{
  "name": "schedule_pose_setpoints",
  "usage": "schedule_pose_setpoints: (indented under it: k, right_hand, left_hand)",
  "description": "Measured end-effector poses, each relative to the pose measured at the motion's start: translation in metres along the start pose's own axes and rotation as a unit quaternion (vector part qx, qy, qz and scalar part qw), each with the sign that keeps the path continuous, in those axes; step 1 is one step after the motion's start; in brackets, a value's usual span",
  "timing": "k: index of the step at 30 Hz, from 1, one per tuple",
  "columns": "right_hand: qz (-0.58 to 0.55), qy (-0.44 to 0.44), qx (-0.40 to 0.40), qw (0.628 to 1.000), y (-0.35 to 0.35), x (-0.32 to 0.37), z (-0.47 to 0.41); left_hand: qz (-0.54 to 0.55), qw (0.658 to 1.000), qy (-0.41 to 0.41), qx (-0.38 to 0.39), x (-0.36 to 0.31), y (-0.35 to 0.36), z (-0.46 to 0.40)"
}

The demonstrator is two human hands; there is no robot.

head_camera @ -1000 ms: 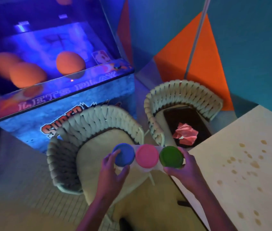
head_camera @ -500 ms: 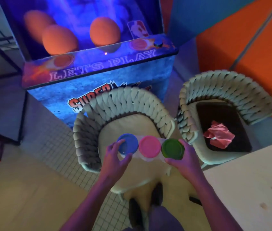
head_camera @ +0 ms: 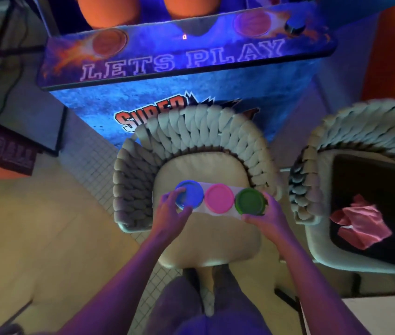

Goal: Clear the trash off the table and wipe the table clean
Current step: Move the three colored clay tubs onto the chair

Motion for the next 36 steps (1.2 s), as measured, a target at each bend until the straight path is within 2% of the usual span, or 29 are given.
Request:
schedule_pose_setpoints:
  k: [7,15,27,32,36]
  right_hand:
    - [0.005,0.002,0.031,0.999,0.007,0.018,-0.072]
    - [0.031,-0.003,0.021,0.999,0.042,0.026,-0.151]
    - [0.016,-0.041,-0.005,0.999,0.100,0.028,-0.269]
    - [0.025,-0.033,-0.007,0.999,0.123,0.015,-0.294]
    - [0.033,-0.060,-0.010,0.998,0.129,0.014,-0.301]
  left_hand:
    - [-0.007,0.999,-0.050,-0.018,0.011,0.019,-0.055]
    - [-0.016,0.996,-0.091,-0.008,0.042,0.046,-0.138]
    - [-0.022,0.996,-0.073,-0.050,0.098,0.079,-0.256]
    - [-0.018,0.996,-0.078,-0.047,0.124,0.097,-0.278]
    - [-0.010,0.995,-0.087,-0.042,0.136,0.103,-0.283]
Point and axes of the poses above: each hand's wrist, its own z-axis away from the middle knuckle, its own y-axis out of the palm, x = y × z, the point moved 3 cm from there along -z, towards the middle knuckle, and after that the axes turned 9 degrees about z, right-handed, at the moved point
